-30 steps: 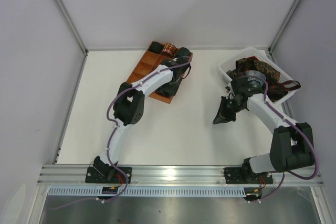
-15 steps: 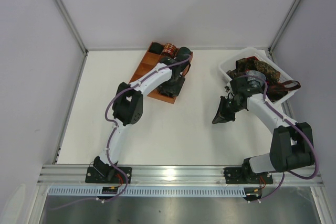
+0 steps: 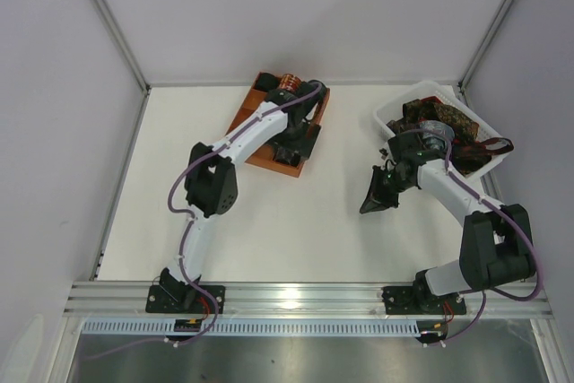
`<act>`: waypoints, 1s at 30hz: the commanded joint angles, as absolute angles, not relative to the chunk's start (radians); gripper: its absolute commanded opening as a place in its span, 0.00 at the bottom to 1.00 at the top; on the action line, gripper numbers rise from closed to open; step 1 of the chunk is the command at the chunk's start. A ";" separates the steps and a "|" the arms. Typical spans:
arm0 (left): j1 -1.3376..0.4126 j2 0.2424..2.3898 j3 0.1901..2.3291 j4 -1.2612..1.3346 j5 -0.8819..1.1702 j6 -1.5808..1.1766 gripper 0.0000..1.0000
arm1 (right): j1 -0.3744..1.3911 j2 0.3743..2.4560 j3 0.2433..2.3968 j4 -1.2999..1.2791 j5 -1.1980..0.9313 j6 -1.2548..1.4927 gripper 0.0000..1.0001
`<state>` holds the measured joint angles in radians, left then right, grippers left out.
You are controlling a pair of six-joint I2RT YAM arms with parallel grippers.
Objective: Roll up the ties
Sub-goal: Place the rolled tie into the container
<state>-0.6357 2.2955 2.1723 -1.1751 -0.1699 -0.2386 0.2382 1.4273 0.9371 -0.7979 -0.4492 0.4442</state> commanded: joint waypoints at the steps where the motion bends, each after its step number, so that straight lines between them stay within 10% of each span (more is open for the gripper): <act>1: -0.615 2.158 2.203 -1.175 -0.062 -0.273 0.89 | 0.247 1.434 0.963 -0.788 -0.439 0.457 0.04; 27: -0.549 1.485 1.281 -0.588 0.356 -0.482 0.87 | 0.382 1.537 1.071 -0.697 -0.430 0.597 0.11; 30: -0.549 1.401 1.171 -0.514 0.425 -0.495 1.00 | 0.408 1.511 1.034 -0.667 -0.401 0.621 0.20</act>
